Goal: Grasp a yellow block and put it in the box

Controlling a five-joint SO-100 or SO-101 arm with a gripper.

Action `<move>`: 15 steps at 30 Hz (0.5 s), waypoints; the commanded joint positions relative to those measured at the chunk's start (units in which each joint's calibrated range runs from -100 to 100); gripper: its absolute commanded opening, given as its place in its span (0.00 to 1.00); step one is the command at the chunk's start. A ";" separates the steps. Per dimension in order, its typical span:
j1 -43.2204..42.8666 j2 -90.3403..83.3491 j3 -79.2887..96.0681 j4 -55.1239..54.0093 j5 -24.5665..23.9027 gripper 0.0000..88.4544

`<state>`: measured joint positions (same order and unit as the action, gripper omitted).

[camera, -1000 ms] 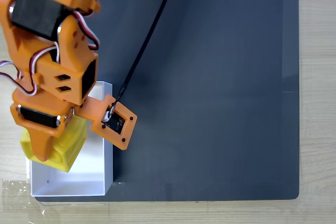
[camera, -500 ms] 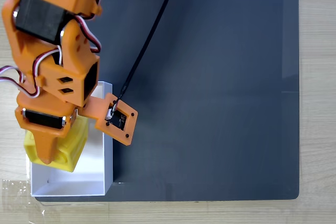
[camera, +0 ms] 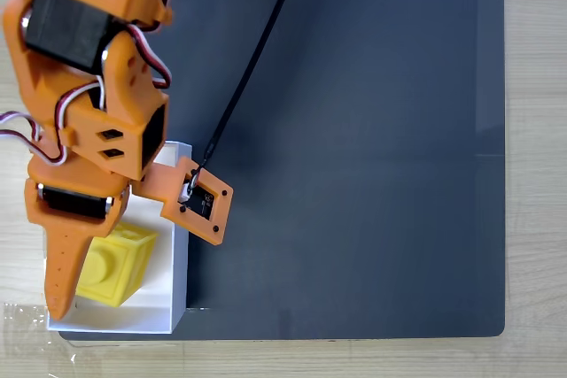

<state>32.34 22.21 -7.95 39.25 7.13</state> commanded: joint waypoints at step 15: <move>-6.33 -26.28 -0.96 13.55 -5.77 0.19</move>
<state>27.22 8.55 -7.95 49.03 4.44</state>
